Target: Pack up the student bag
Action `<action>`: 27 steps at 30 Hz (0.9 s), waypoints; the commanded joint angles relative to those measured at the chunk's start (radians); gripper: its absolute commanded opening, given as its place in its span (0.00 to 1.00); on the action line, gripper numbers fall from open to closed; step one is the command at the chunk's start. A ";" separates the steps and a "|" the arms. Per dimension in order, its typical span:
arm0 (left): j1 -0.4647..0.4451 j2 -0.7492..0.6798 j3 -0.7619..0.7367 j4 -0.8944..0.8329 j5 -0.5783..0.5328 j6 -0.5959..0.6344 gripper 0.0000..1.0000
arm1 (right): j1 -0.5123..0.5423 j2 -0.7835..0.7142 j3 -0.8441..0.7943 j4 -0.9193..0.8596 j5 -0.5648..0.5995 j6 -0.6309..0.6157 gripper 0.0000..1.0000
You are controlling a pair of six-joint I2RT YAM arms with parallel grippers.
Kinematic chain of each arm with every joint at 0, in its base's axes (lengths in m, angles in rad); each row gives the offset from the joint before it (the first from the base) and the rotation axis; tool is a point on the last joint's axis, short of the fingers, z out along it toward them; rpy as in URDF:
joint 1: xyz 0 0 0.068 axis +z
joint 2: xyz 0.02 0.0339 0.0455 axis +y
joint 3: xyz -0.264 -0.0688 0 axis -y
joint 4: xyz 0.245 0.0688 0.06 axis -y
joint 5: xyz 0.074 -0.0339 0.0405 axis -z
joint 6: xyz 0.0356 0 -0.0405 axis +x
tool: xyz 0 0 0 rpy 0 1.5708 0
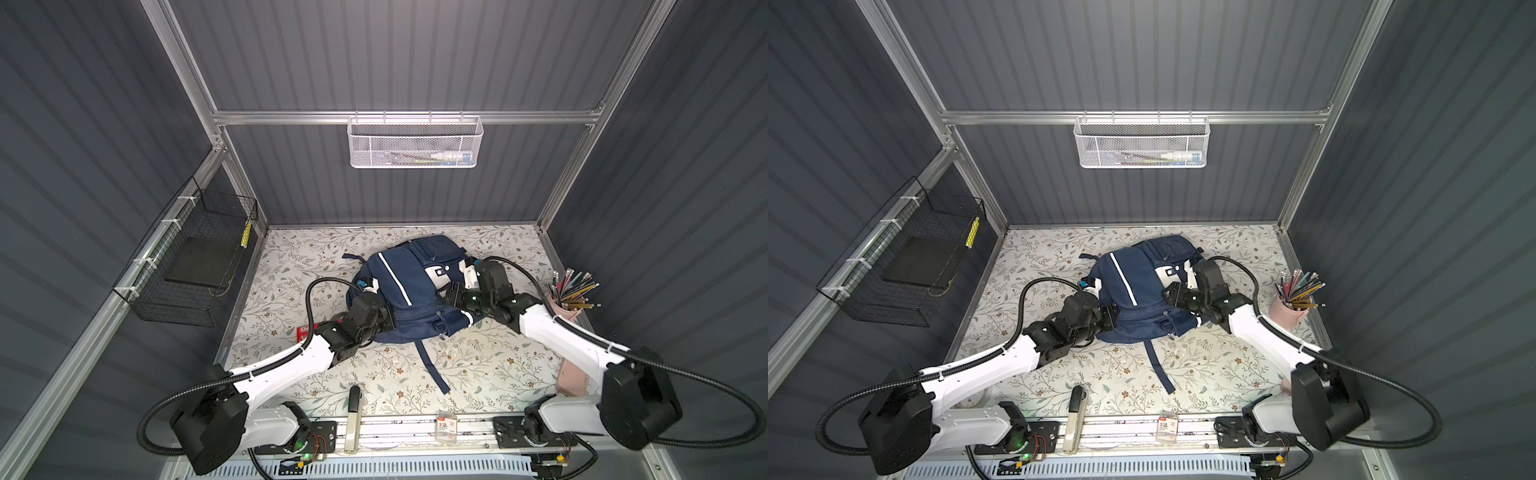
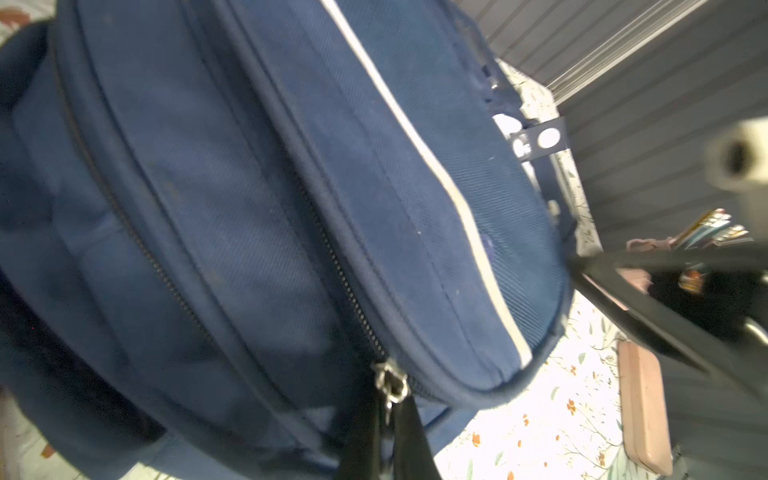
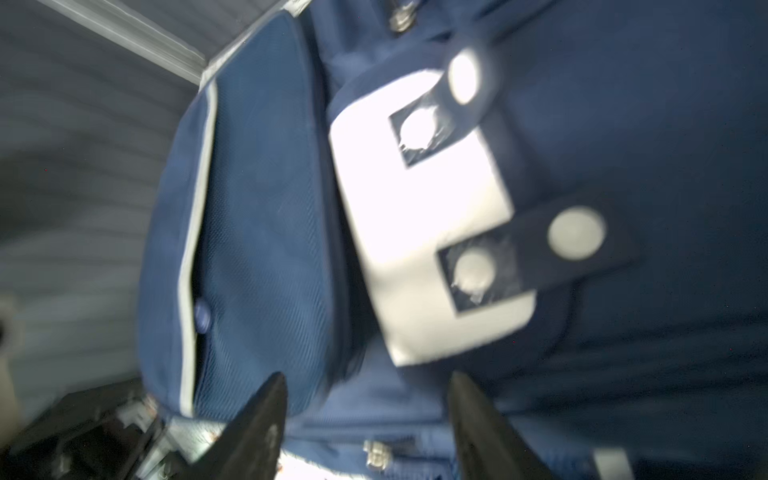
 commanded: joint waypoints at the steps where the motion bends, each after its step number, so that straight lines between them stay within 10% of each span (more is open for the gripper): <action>1: 0.008 0.012 0.030 0.051 0.016 -0.019 0.00 | 0.080 -0.101 -0.132 0.088 0.131 0.160 0.67; 11: -0.062 0.035 0.088 0.007 0.023 -0.046 0.00 | 0.088 0.072 -0.155 0.211 0.114 0.198 0.34; 27: -0.064 -0.029 0.064 -0.053 -0.056 -0.057 0.00 | 0.078 0.147 -0.097 0.053 0.344 -0.093 0.16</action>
